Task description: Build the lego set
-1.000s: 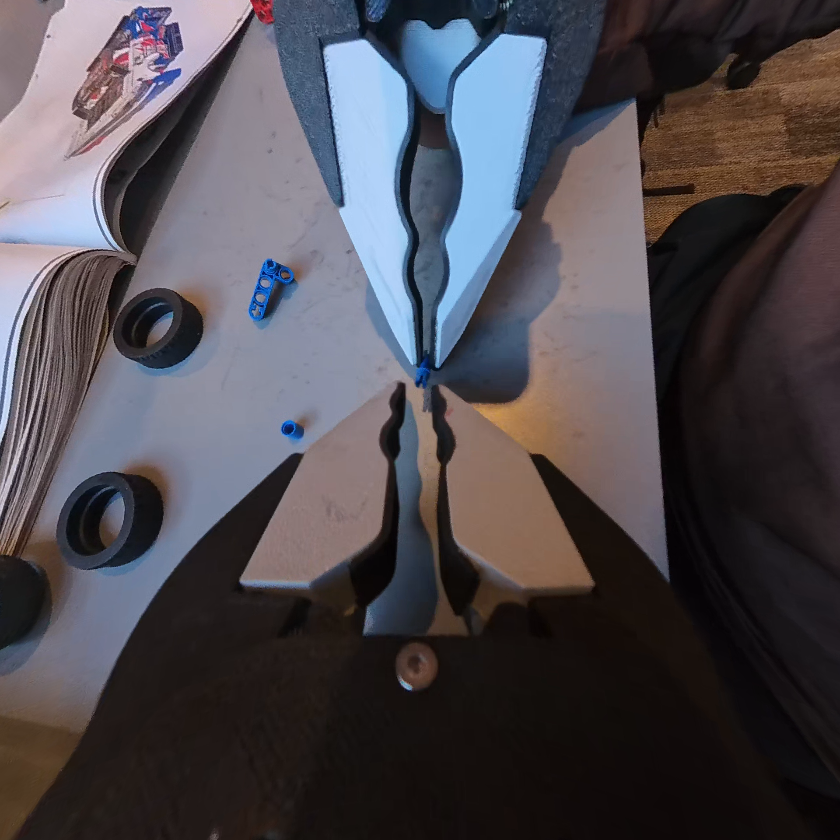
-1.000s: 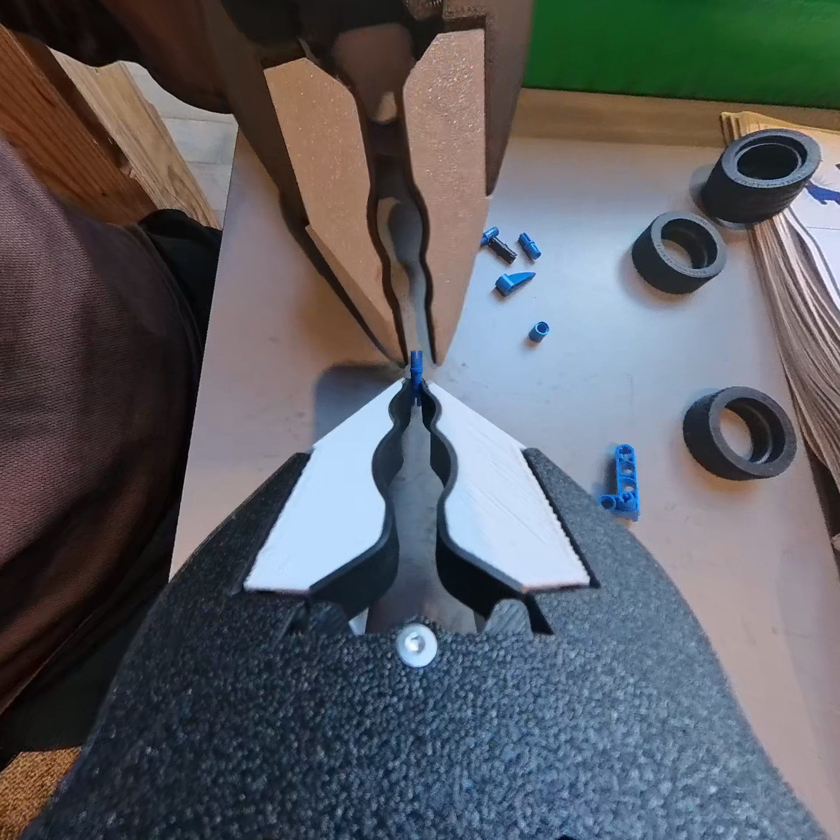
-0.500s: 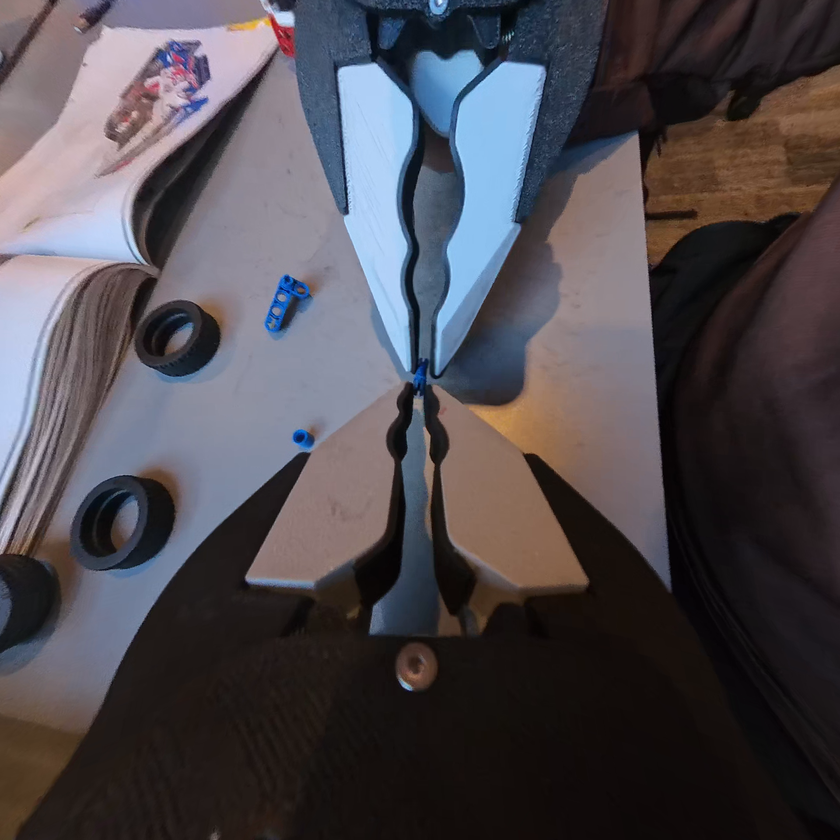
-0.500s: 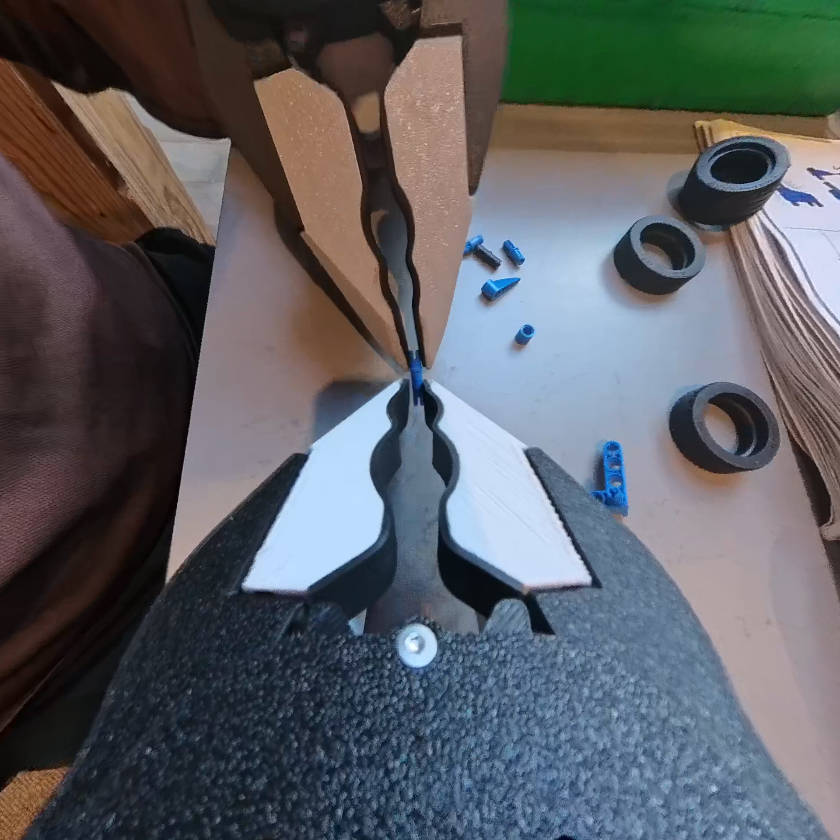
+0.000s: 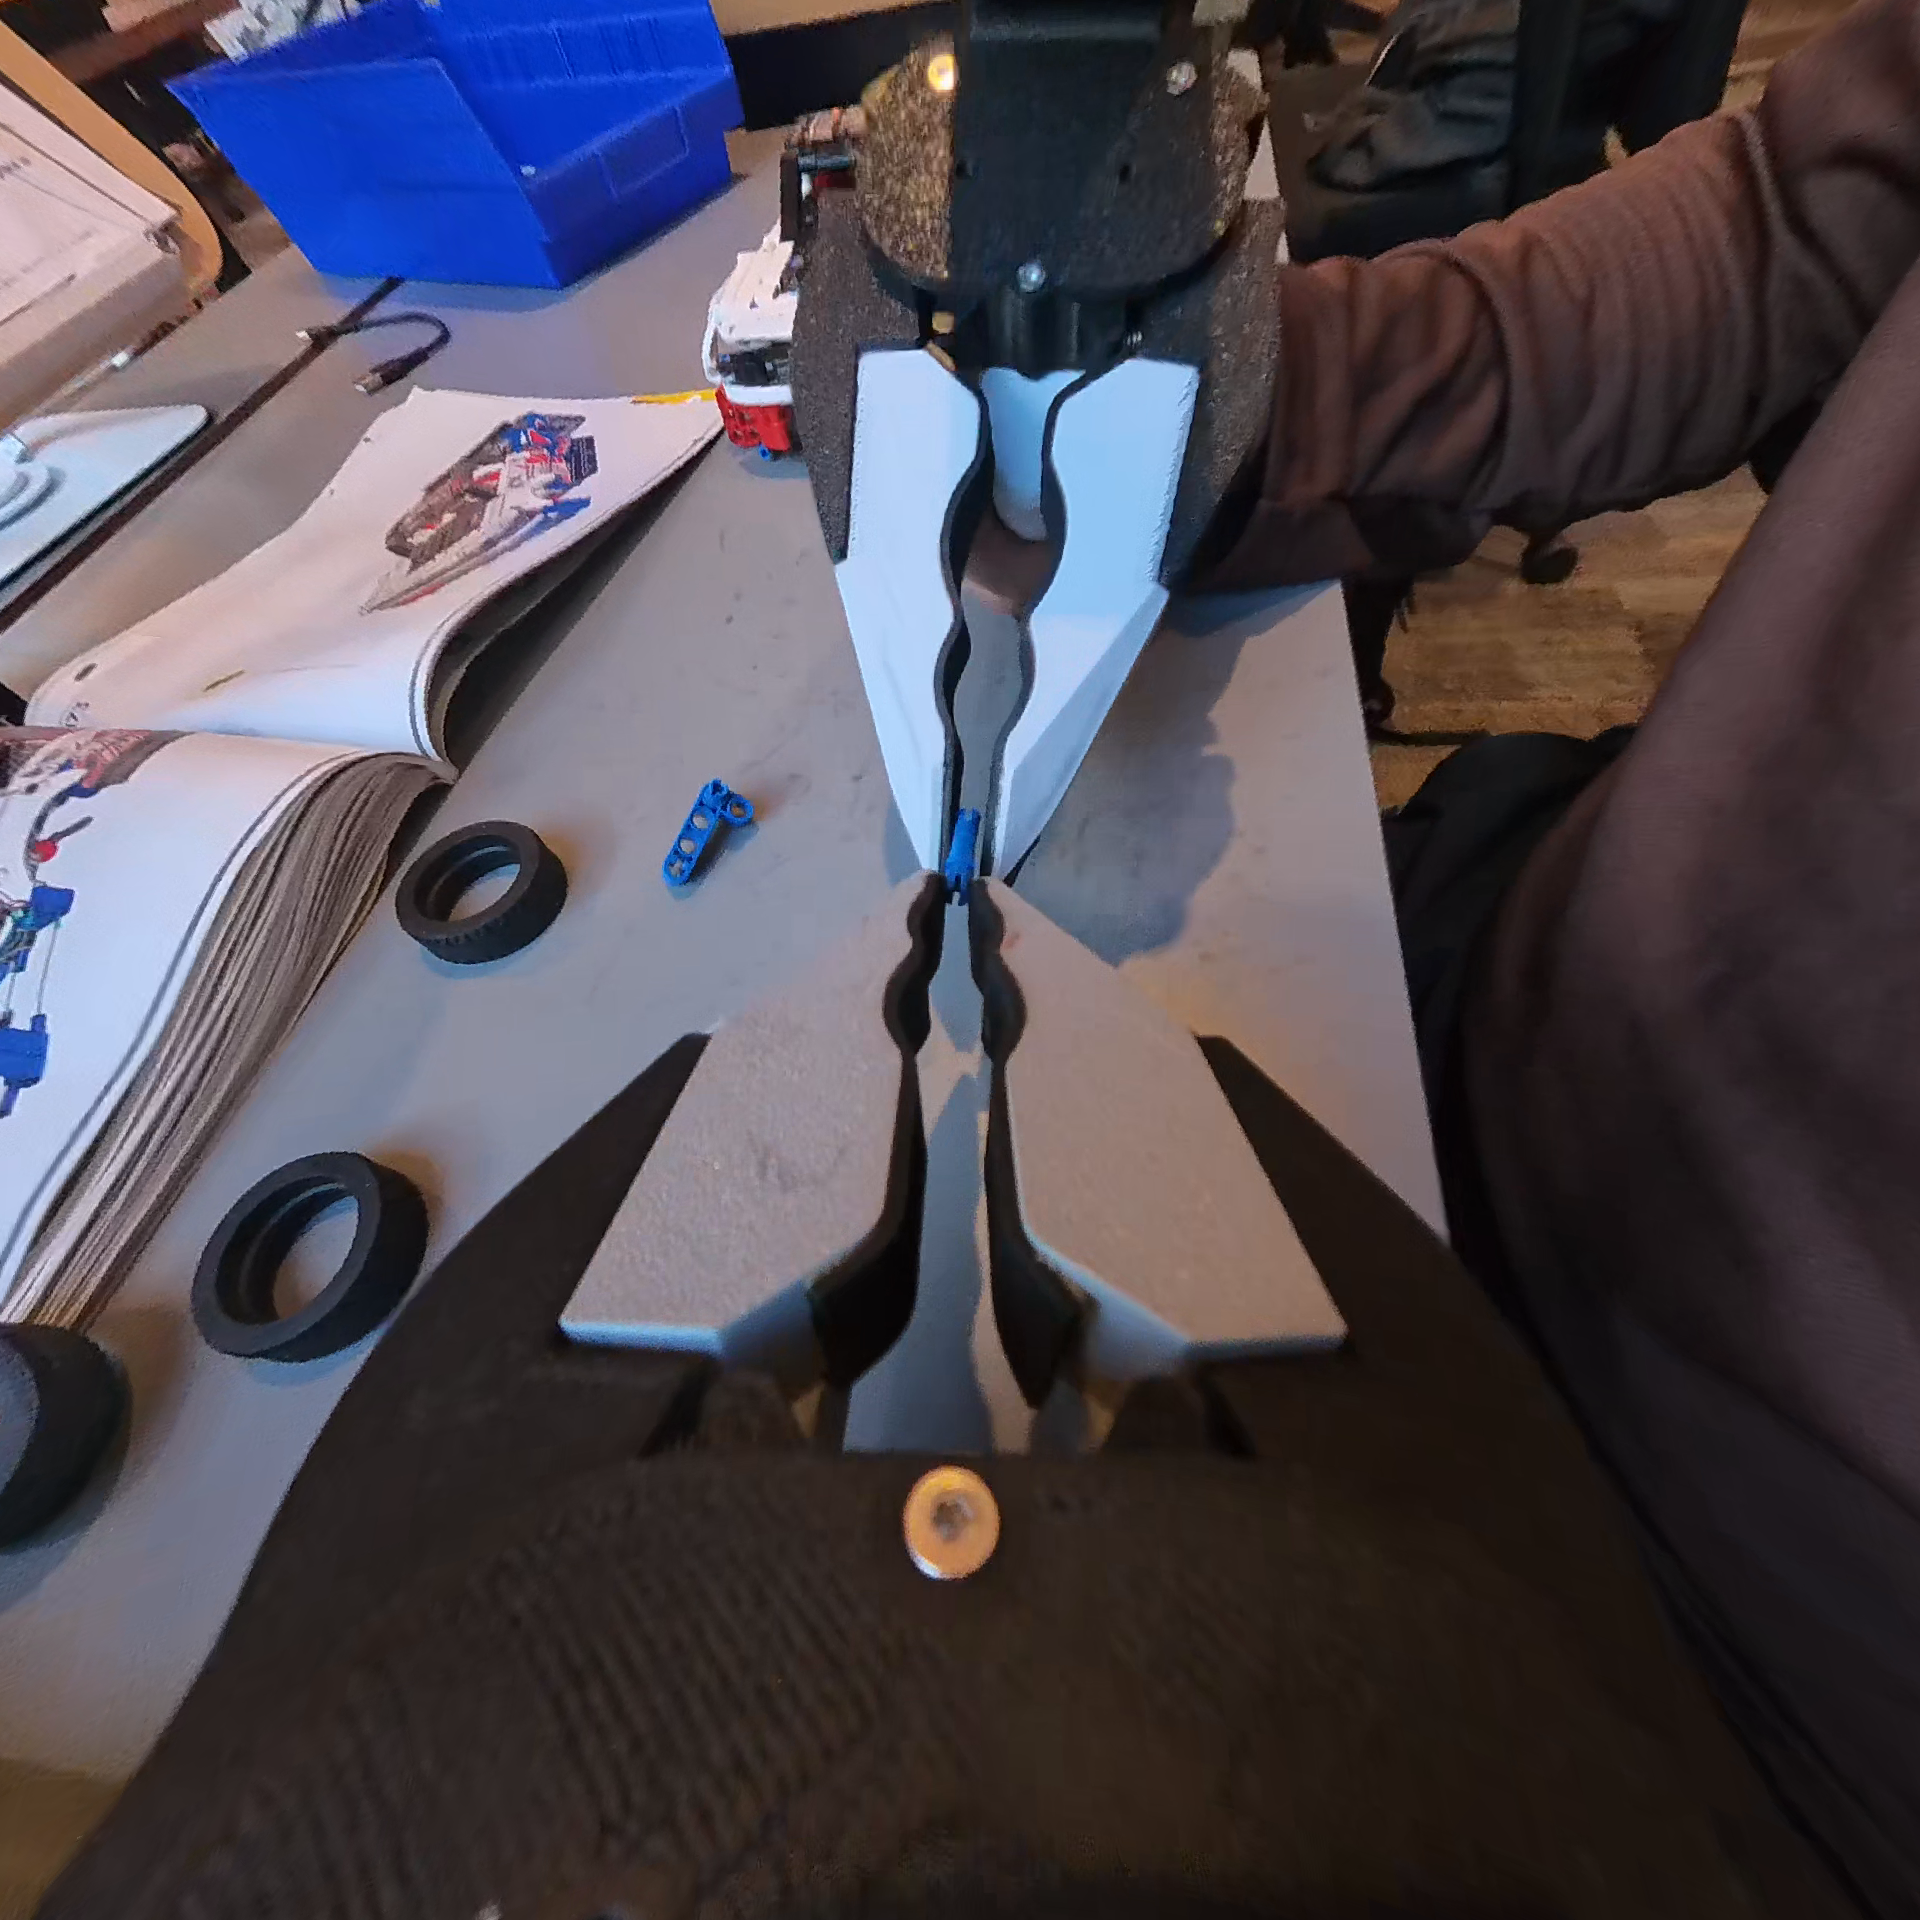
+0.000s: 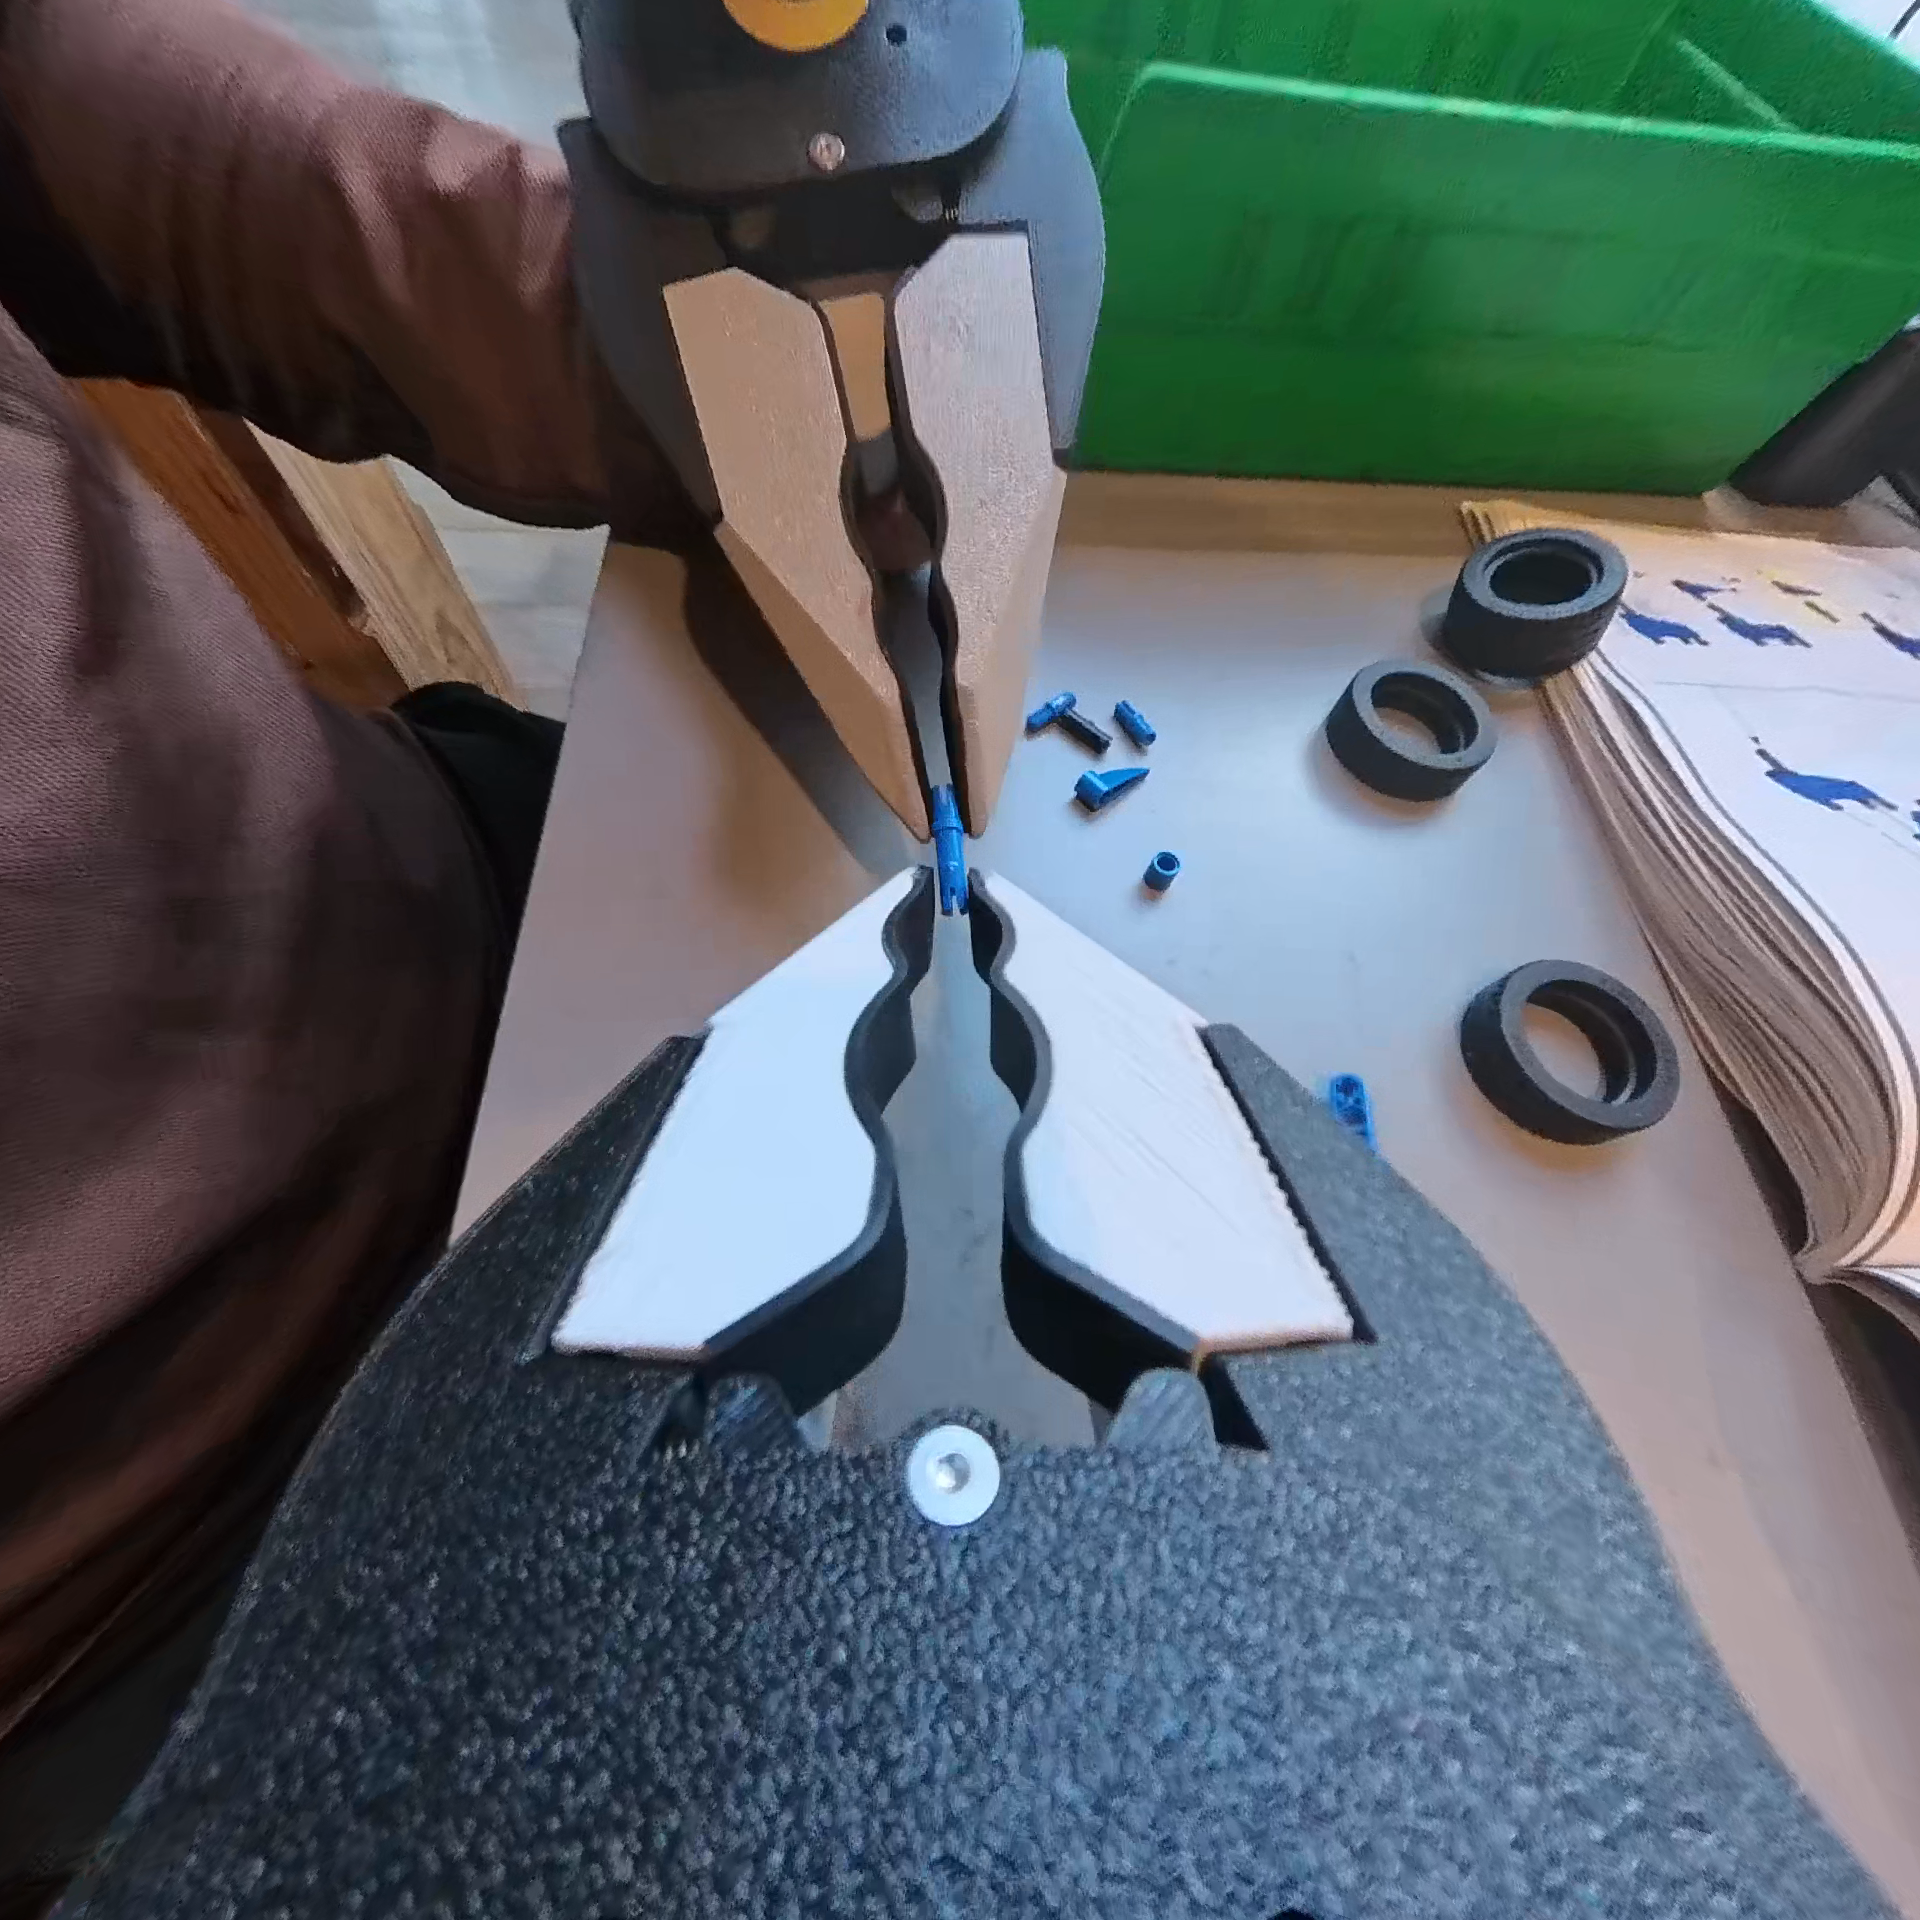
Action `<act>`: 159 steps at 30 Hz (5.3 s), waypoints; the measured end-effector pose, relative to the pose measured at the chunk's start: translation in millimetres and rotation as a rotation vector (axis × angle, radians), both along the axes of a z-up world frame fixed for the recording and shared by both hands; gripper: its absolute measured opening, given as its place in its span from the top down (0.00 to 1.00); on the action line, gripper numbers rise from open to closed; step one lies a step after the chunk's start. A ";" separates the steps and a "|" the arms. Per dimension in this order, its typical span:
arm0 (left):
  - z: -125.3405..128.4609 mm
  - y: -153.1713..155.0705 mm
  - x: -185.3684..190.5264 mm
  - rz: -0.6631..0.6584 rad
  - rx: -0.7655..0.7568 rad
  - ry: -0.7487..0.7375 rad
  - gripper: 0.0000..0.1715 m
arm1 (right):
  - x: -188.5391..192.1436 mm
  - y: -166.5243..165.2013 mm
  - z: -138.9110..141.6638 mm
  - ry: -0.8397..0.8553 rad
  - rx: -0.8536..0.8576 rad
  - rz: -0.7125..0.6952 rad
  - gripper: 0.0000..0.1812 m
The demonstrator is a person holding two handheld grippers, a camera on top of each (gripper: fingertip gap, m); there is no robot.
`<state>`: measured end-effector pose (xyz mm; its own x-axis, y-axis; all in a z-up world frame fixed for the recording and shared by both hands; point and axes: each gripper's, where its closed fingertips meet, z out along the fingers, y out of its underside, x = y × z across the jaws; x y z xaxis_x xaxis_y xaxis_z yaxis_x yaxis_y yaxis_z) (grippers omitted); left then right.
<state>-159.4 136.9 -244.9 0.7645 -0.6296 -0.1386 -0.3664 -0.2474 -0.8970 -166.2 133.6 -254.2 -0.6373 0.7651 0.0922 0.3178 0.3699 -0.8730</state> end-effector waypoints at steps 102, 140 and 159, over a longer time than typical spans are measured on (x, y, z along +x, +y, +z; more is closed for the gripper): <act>9.1 27.2 -12.0 0.053 -0.013 -0.080 0.94 | -1.6 60.6 29.8 0.127 -0.107 -0.256 0.98; -10.3 27.2 1.6 0.029 0.075 0.190 1.00 | -20.4 127.7 34.5 0.133 -0.260 -0.550 0.98; -10.8 29.5 -1.5 0.057 0.086 0.212 1.00 | -20.7 124.4 33.0 0.131 -0.246 -0.541 0.98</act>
<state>-160.9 166.4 -255.7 0.7463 -0.5655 -0.3509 -0.5366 -0.1993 -0.8200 -186.8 257.9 -221.2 -0.1471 0.9861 -0.0774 0.2886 -0.0320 -0.9569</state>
